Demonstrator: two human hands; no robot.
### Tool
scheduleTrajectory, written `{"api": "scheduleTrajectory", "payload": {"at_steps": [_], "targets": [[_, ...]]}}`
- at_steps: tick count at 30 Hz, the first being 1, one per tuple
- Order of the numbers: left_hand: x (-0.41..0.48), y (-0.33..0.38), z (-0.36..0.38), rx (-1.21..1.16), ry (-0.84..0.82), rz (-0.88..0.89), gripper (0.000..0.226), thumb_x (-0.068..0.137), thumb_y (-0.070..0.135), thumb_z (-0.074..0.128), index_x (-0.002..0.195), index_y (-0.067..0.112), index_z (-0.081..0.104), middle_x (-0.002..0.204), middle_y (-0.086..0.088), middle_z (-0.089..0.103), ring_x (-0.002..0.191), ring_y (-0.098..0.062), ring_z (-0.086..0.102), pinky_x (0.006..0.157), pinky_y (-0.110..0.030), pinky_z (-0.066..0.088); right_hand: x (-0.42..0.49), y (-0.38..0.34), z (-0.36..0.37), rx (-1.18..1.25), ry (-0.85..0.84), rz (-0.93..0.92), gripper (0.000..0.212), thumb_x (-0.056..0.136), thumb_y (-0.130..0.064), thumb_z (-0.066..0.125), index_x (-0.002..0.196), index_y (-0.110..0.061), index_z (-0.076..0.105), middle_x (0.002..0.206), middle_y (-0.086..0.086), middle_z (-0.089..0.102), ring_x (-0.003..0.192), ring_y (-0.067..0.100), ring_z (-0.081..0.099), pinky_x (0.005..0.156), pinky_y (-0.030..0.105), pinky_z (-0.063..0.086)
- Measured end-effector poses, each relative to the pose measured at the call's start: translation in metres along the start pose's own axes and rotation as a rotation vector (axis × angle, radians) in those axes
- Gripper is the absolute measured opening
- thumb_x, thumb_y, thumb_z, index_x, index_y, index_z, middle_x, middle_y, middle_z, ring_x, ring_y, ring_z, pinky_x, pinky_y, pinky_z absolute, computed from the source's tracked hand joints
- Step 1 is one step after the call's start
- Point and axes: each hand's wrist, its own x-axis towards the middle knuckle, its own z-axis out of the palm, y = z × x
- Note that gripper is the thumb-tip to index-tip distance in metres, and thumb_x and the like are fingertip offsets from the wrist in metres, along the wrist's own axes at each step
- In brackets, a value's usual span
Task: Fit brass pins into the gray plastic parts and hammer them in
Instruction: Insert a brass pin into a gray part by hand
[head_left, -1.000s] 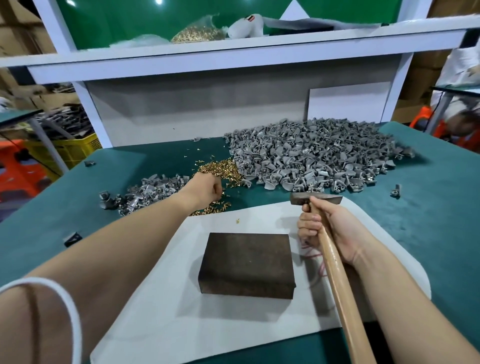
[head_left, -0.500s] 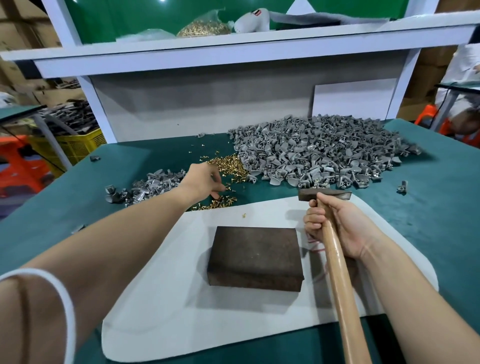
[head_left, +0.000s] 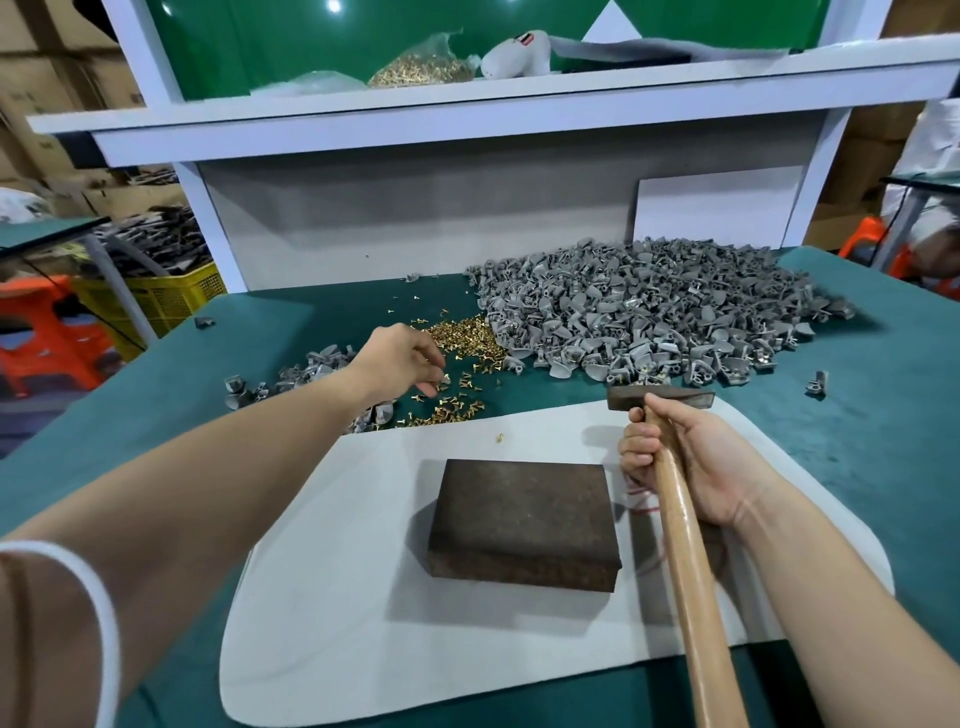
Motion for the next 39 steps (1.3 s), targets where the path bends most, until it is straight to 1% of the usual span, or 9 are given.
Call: {"api": "scheduleTrajectory", "payload": {"at_steps": [5,11,18,22,26,29,32,36,39], "targets": [[0.000,0.001,-0.002,0.010,0.028,0.024,0.014,0.086,0.013,0.068,0.099,0.015,0.063,0.067,-0.003,0.071,0.053,-0.009,0.068,0.040,-0.007,0.037,0.000,0.000,-0.001,-0.015,0.004,-0.001,0.026,0.096,-0.026,0.042,0.075,-0.010,0.043,0.049,-0.003,0.037,0.039,0.009,0.035,0.038,0.017,0.036],[0.003,0.005,-0.013,0.218,-0.043,0.105,0.017,0.096,0.014,0.053,0.109,0.025,0.052,0.071,-0.002,0.066,0.055,-0.016,0.064,0.063,-0.024,0.051,0.000,0.000,0.000,-0.026,0.011,-0.003,0.026,0.097,-0.025,0.042,0.075,-0.010,0.043,0.050,-0.003,0.036,0.040,0.009,0.035,0.039,0.017,0.036],[-0.012,0.008,-0.043,0.615,-0.474,-0.231,0.016,0.089,0.008,0.055,0.101,0.015,0.061,0.066,-0.001,0.065,0.049,-0.010,0.054,0.053,-0.024,0.048,0.002,0.000,0.004,-0.139,0.076,0.000,0.026,0.098,-0.023,0.040,0.075,-0.010,0.044,0.052,-0.001,0.041,0.041,0.010,0.040,0.039,0.017,0.038],[-0.029,0.008,-0.029,0.770,-0.412,-0.128,0.014,0.083,0.005,0.053,0.076,0.007,0.065,0.062,-0.002,0.061,0.058,-0.016,0.054,0.063,-0.029,0.048,0.001,0.005,0.010,-0.167,0.201,-0.059,0.029,0.098,-0.023,0.043,0.073,-0.010,0.046,0.052,0.002,0.043,0.040,0.012,0.043,0.037,0.017,0.040],[-0.034,0.015,-0.022,0.879,-0.354,-0.090,0.018,0.084,0.000,0.048,0.069,0.005,0.056,0.065,-0.008,0.052,0.067,-0.024,0.046,0.063,-0.031,0.042,0.002,0.014,0.013,-0.751,0.538,-0.384,0.030,0.092,-0.023,0.055,0.068,-0.005,0.058,0.058,0.007,0.056,0.043,0.020,0.051,0.045,0.025,0.042],[-0.040,0.024,-0.021,0.717,-0.210,-0.045,0.020,0.088,0.006,0.050,0.070,0.002,0.056,0.070,-0.009,0.056,0.070,-0.025,0.052,0.070,-0.037,0.047,-0.001,0.015,0.008,-1.321,0.752,-0.478,0.030,0.088,-0.036,0.056,0.085,-0.010,0.070,0.083,0.012,0.066,0.069,0.027,0.056,0.060,0.028,0.037],[-0.065,0.045,-0.012,0.265,0.069,0.172,0.008,0.091,0.017,0.059,0.082,0.019,0.060,0.070,0.006,0.063,0.066,-0.012,0.061,0.063,-0.023,0.048,-0.003,0.011,0.002,-1.642,0.881,-0.428,0.040,0.088,-0.045,0.053,0.092,-0.009,0.068,0.101,0.017,0.066,0.093,0.036,0.059,0.068,0.030,0.036],[-0.121,0.071,0.028,-0.302,0.122,0.455,0.019,0.088,0.011,0.060,0.088,0.029,0.059,0.073,0.007,0.066,0.064,-0.009,0.063,0.060,-0.023,0.052,-0.008,0.005,0.004,-1.739,0.916,-0.523,0.042,0.091,-0.043,0.052,0.089,-0.003,0.066,0.099,0.022,0.063,0.089,0.037,0.058,0.067,0.033,0.036],[-0.143,0.074,0.058,-0.405,0.179,0.386,0.020,0.089,0.007,0.061,0.091,0.027,0.062,0.078,0.007,0.068,0.067,-0.014,0.064,0.067,-0.028,0.053,-0.018,0.003,0.014,-1.636,0.802,-0.887,0.036,0.091,-0.038,0.052,0.071,-0.009,0.057,0.080,0.015,0.060,0.070,0.028,0.045,0.063,0.031,0.028]]}}
